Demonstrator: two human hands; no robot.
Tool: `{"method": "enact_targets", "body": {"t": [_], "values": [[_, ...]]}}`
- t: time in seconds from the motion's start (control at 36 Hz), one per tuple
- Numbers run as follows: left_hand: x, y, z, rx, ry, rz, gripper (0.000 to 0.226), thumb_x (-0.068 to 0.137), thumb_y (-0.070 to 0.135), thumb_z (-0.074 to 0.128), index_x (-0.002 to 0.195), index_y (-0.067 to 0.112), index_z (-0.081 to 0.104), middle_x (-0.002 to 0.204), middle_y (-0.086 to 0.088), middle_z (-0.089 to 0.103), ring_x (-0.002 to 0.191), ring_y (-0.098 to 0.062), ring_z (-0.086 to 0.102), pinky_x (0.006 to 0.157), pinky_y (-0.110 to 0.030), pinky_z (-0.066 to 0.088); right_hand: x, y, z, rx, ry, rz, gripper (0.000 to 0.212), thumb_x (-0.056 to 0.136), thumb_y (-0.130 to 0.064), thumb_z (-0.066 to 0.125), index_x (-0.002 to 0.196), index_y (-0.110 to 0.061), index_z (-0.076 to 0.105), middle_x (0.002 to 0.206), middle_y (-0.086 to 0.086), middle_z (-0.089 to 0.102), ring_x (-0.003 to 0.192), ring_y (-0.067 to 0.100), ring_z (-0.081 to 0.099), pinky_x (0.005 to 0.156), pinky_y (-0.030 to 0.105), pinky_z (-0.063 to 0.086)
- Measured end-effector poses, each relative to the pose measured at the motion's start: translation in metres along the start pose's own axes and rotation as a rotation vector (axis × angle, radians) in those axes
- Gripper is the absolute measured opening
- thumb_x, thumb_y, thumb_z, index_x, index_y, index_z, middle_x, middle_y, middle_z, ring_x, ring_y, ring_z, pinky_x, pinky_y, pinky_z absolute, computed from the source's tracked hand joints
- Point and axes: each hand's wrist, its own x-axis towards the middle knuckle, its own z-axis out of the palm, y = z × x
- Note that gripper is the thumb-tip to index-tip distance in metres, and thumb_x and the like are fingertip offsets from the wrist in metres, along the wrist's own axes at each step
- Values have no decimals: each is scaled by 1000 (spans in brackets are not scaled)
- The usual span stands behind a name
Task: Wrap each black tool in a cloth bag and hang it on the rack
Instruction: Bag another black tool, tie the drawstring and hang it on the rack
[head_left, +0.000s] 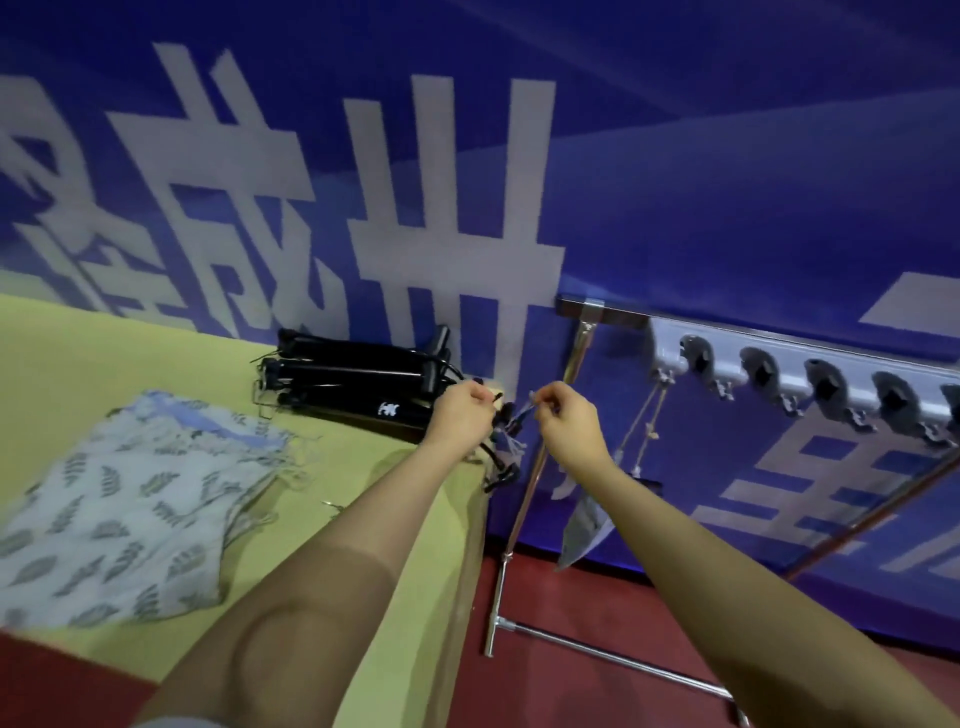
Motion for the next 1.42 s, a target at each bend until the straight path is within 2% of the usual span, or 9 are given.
{"method": "enact_targets", "body": {"t": [0.11,0.22,0.44,0.67,0.78,0.89,1.11,1.28,1.42], "values": [[-8,-17,-55,50,42,1,22,88,2,45,84,15,62,90,-16,68,78,-30,64,79,-34,53,2,-31,45,-65,-82,-58,17,91,-4,44,92,-16,56,75,2,57,66,17,52,65,35,43],[-2,-53,-121,104,91,-35,19,89,5,48,83,19,60,104,-12,67,94,-30,64,89,-39,53,3,-67,110,-60,-171,-79,18,91,-4,42,94,-15,57,75,6,59,63,20,51,61,37,43],[1,-126,-226,267,147,-97,22,90,4,41,104,8,57,98,-6,56,88,-22,52,72,-26,40,-3,-103,226,-166,-322,-96,22,91,-9,43,98,-18,62,86,3,61,73,21,54,69,35,48],[7,-186,-285,355,48,-166,22,86,9,58,105,2,53,105,-21,62,92,-31,60,72,-29,43,-14,-108,317,-323,-568,-126,26,93,-14,50,115,-19,62,118,5,59,105,26,58,85,36,49],[9,-200,-289,485,-111,-151,40,85,27,65,114,5,47,105,-12,59,92,-25,58,79,-37,48,-16,-104,344,-503,-764,-176,48,90,-21,55,138,-21,47,143,7,45,128,30,45,104,44,40],[12,-209,-285,651,-179,-97,49,83,35,67,119,9,47,118,-9,51,104,-23,53,84,-37,46,-17,-94,352,-627,-792,-150,52,95,-22,48,144,-31,34,154,0,26,133,33,34,108,48,34],[14,-213,-277,721,-88,-62,33,88,21,61,118,9,54,124,-9,48,115,-25,48,90,-39,48,-16,-93,353,-634,-605,-225,37,96,-20,47,131,-27,53,140,1,45,123,28,43,93,41,48],[13,-208,-284,566,24,0,11,88,3,51,86,11,59,101,-8,58,91,-25,58,77,-38,52,-18,-99,357,-520,-463,-315,24,94,-17,50,113,-16,64,129,3,55,114,27,50,92,38,43],[17,-191,-300,520,46,60,8,90,2,47,94,7,50,87,-7,56,74,-22,56,65,-35,50,-17,-117,350,-133,-415,-191,8,98,-21,46,103,-17,51,91,7,69,84,25,65,79,43,52]]}}
